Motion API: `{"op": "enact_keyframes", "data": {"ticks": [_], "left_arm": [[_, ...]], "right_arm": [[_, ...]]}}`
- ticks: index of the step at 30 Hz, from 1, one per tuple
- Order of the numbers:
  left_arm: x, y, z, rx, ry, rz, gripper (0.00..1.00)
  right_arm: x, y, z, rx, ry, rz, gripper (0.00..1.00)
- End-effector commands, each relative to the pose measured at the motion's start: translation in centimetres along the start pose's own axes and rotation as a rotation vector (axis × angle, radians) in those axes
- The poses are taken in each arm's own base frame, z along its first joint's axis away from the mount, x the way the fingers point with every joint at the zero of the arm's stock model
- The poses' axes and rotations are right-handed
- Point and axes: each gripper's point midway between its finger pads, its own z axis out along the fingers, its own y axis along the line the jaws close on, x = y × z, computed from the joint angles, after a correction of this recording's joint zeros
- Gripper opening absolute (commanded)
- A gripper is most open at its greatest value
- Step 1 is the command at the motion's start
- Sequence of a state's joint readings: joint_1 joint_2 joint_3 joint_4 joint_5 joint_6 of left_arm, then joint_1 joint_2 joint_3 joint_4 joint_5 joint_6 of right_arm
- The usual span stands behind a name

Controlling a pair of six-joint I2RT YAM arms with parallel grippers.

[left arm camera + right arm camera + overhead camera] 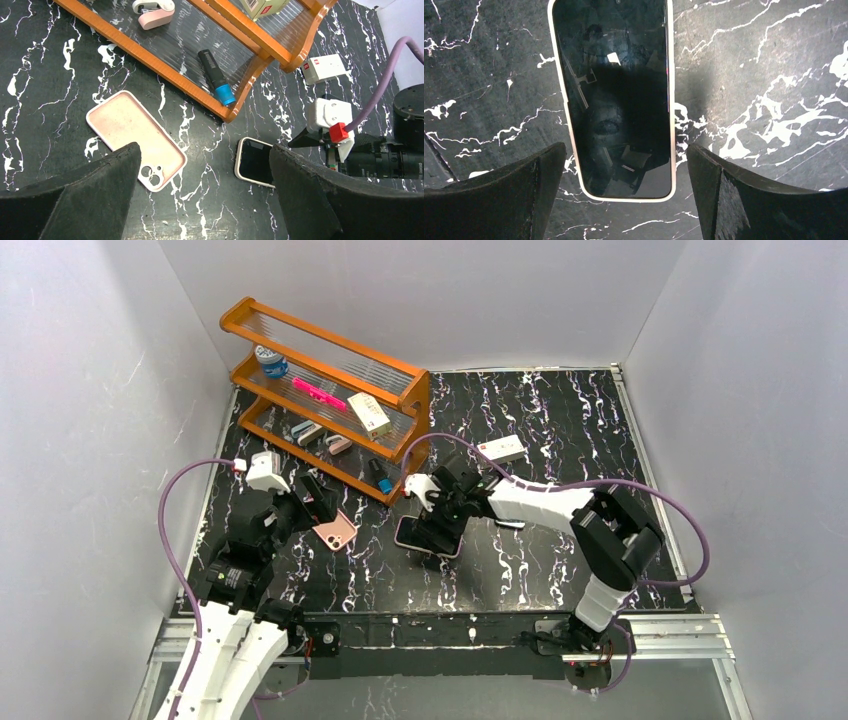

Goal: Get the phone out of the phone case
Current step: Pick up the phone at the center of the board.

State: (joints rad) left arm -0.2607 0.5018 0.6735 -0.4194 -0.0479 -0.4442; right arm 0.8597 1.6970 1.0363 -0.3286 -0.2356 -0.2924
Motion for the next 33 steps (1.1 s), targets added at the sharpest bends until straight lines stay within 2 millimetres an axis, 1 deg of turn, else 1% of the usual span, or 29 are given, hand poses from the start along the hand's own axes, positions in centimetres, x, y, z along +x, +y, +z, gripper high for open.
{"op": "enact_keyframes", "data": {"ticks": [1,5,9,13,20,23,25,27,30,33], "left_arm": [[0.1,0.2,0.0,0.001,-0.004,0.017,0.98],[0.2,0.2,0.0,0.004,-0.003,0.016,0.98],[0.3,0.1,0.1,0.008,0.001,0.016,0.98],[0.5,0.1,0.1,0.012,0.005,0.016,0.98],[0.8,0.0,0.4,0.012,0.024,0.014,0.98],[1.3,0.1,0.7,0.010,0.044,0.002,0.98],[1.7,-0.2,0.9,0.022,0.063,-0.011,0.98],[2.5,-1.0,1.0,0.062,0.104,-0.041,0.98],[3.8,-1.8,1.2,0.101,0.167,-0.093,0.98],[5.7,-1.8,1.6,0.091,0.252,-0.153,0.97]], "right_arm": [[-1.3,0.2,0.0,-0.018,0.018,-0.082,0.99],[-1.0,1.3,0.5,-0.068,0.035,-0.107,0.99],[-0.2,2.1,1.3,-0.096,0.071,-0.102,0.99],[1.0,1.4,2.2,-0.030,0.140,-0.094,0.99],[3.0,1.9,3.4,0.024,0.235,-0.082,0.99],[3.9,1.3,3.6,0.109,0.296,-0.074,0.98],[4.5,0.9,3.5,0.169,0.326,-0.083,0.96],[5.1,1.0,3.5,0.183,0.339,-0.077,0.93],[5.5,0.9,3.1,0.208,0.347,-0.049,0.83],[4.8,1.3,2.7,0.211,0.299,-0.003,0.72]]}}
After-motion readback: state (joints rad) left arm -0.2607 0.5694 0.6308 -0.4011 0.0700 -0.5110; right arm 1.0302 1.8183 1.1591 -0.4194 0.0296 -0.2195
